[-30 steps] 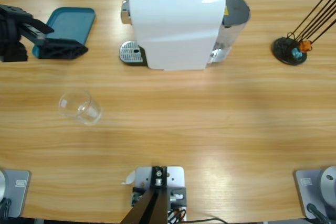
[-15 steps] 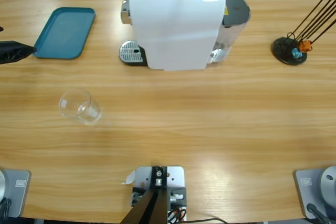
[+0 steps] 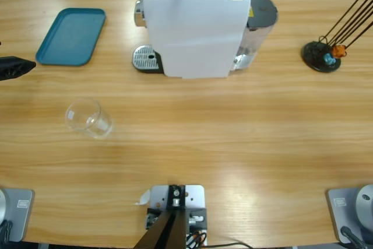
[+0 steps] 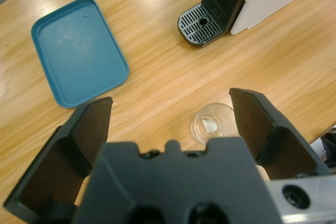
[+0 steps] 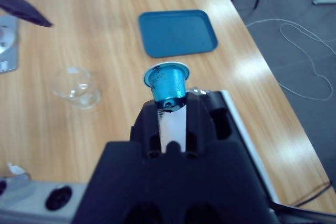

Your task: Pour coffee

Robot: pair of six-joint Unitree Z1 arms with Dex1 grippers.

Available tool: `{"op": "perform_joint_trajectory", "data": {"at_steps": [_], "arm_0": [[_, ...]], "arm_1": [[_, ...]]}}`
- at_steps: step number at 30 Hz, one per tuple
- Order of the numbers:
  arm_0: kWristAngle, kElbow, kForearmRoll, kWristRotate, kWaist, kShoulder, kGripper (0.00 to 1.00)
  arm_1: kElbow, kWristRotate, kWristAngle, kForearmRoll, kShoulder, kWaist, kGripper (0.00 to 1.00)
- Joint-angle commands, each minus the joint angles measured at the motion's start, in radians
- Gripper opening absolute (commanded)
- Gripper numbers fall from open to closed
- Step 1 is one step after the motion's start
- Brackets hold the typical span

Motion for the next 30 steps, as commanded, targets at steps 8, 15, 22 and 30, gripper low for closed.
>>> {"op": "perform_joint_trajectory", "data": {"at_steps": [8, 15, 22, 30], "arm_0": [[-0.03, 0.045, -0.028, 0.006, 0.014, 0.063, 0.967], [-0.031, 0.048, -0.035, 0.007, 0.017, 0.065, 0.968], [-0.036, 0.049, -0.051, 0.005, 0.017, 0.073, 0.967], [-0.039, 0.055, -0.054, 0.003, 0.017, 0.068, 0.967]], "arm_1": [[0.01, -0.057, 0.066, -0.025, 0.132, -0.076, 0.0], [0.016, -0.074, 0.026, -0.017, 0.134, -0.083, 0.0], [0.036, -0.092, -0.042, -0.007, 0.098, -0.083, 0.0], [0.035, -0.094, -0.074, -0.005, 0.089, -0.082, 0.0]]}}
